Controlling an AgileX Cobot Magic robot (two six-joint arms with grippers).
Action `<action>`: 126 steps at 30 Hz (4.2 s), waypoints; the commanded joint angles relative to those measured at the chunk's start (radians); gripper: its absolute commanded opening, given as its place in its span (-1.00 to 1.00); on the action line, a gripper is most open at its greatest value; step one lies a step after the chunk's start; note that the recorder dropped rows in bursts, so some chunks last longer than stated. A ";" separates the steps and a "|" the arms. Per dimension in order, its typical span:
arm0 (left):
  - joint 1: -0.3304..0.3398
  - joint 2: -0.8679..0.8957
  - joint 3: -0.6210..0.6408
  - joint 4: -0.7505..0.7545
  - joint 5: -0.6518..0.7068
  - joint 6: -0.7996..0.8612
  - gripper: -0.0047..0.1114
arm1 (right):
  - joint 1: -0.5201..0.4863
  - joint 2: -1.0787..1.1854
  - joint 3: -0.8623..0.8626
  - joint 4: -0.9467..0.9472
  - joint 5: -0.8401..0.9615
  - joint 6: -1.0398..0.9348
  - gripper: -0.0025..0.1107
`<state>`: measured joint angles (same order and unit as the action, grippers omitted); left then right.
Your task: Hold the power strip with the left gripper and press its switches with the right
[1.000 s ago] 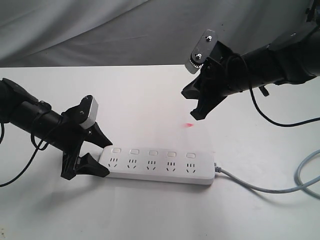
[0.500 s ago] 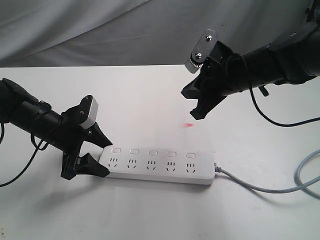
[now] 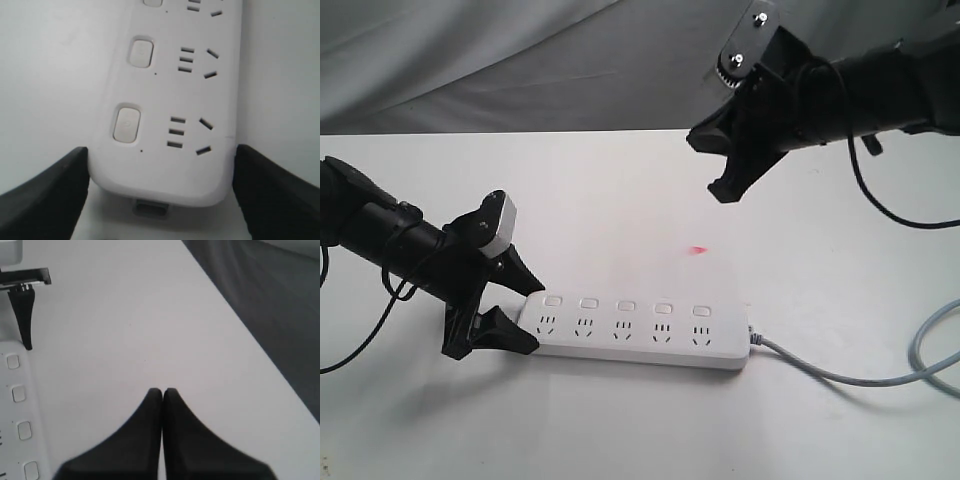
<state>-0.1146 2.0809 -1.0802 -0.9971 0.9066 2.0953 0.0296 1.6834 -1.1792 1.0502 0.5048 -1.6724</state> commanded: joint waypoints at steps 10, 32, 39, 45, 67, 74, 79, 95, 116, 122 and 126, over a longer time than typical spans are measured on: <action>-0.007 0.026 0.005 0.033 -0.054 -0.002 0.04 | -0.007 -0.284 0.002 0.010 0.003 0.005 -0.96; -0.007 0.026 0.005 0.033 -0.054 -0.002 0.04 | -0.007 -0.848 0.002 0.010 0.003 0.005 -0.96; -0.007 0.026 0.005 0.033 -0.054 -0.002 0.04 | -0.007 -1.003 0.002 0.010 0.003 0.005 -0.96; -0.007 0.026 0.005 0.033 -0.054 -0.002 0.04 | -0.008 -1.173 0.002 0.010 0.003 0.005 -0.96; -0.007 0.026 0.005 0.033 -0.054 -0.002 0.04 | -0.008 -1.610 0.002 0.010 0.003 0.005 -0.96; -0.007 0.026 0.005 0.033 -0.054 -0.002 0.04 | -0.008 -1.646 0.002 0.027 0.000 0.005 -0.96; -0.007 0.026 0.005 0.033 -0.054 -0.002 0.04 | -0.008 -1.646 0.002 0.032 0.000 0.005 -0.96; -0.007 0.026 0.005 0.033 -0.054 -0.002 0.04 | -0.008 -1.646 0.002 0.032 0.000 0.005 -0.96; -0.007 0.026 0.005 0.033 -0.054 -0.002 0.04 | -0.008 -1.632 0.394 -0.203 -0.229 0.005 -0.96; -0.007 0.026 0.005 0.033 -0.054 -0.002 0.04 | -0.008 -1.632 0.696 -0.240 -0.258 0.005 -0.96; -0.007 0.026 0.005 0.033 -0.054 -0.002 0.04 | -0.008 -1.632 0.870 -0.240 -0.258 0.005 -0.96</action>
<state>-0.1146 2.0812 -1.0802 -0.9971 0.9066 2.0953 0.0296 0.0464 -0.3774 0.8135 0.2548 -1.6724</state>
